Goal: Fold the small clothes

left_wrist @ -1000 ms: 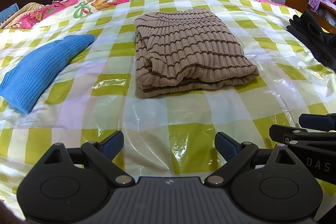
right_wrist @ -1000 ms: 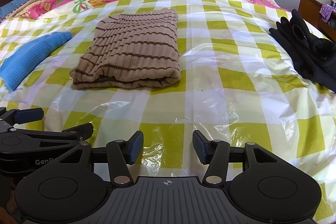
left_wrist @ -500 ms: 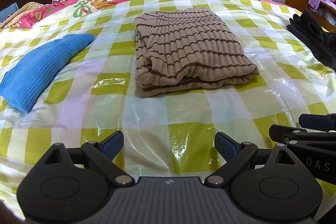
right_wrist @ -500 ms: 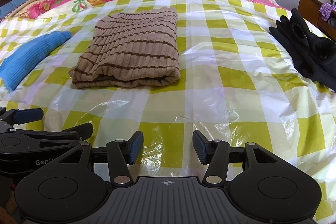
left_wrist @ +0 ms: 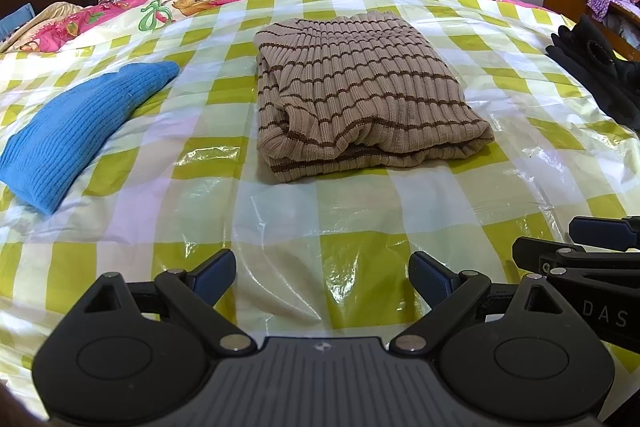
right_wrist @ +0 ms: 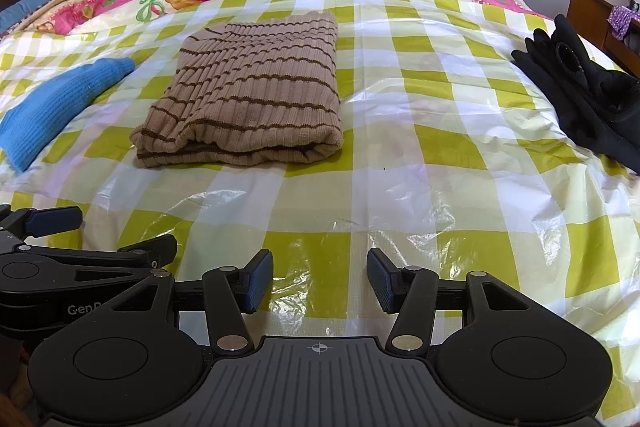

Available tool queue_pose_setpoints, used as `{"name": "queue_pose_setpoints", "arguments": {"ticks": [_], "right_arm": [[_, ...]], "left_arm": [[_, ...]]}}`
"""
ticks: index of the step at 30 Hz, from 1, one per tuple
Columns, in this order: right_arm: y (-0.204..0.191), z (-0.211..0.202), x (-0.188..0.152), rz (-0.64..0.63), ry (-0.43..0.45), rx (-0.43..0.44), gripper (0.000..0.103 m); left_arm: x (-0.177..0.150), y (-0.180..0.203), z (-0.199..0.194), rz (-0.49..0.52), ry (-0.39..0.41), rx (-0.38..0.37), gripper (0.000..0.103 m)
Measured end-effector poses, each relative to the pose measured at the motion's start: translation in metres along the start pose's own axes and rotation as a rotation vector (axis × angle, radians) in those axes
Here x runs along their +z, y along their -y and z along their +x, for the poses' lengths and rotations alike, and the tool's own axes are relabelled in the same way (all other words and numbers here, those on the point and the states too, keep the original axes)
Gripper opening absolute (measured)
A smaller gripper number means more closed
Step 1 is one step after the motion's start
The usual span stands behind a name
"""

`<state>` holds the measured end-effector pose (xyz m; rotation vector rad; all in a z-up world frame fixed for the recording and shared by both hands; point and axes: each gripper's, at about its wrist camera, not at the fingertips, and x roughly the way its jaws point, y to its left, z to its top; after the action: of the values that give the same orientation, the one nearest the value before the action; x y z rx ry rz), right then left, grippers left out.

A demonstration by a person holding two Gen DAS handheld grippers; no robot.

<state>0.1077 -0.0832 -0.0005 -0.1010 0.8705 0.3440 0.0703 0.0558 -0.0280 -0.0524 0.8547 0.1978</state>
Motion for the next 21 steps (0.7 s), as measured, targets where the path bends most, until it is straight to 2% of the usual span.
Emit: {"name": "queue_pose_setpoints", "arguments": {"ticks": [21], "right_arm": [[0.0002, 0.0003, -0.0007, 0.0, -0.001, -0.003, 0.052]], "left_arm": [[-0.0004, 0.001, 0.0004, 0.003, -0.005, 0.003, 0.103]]}}
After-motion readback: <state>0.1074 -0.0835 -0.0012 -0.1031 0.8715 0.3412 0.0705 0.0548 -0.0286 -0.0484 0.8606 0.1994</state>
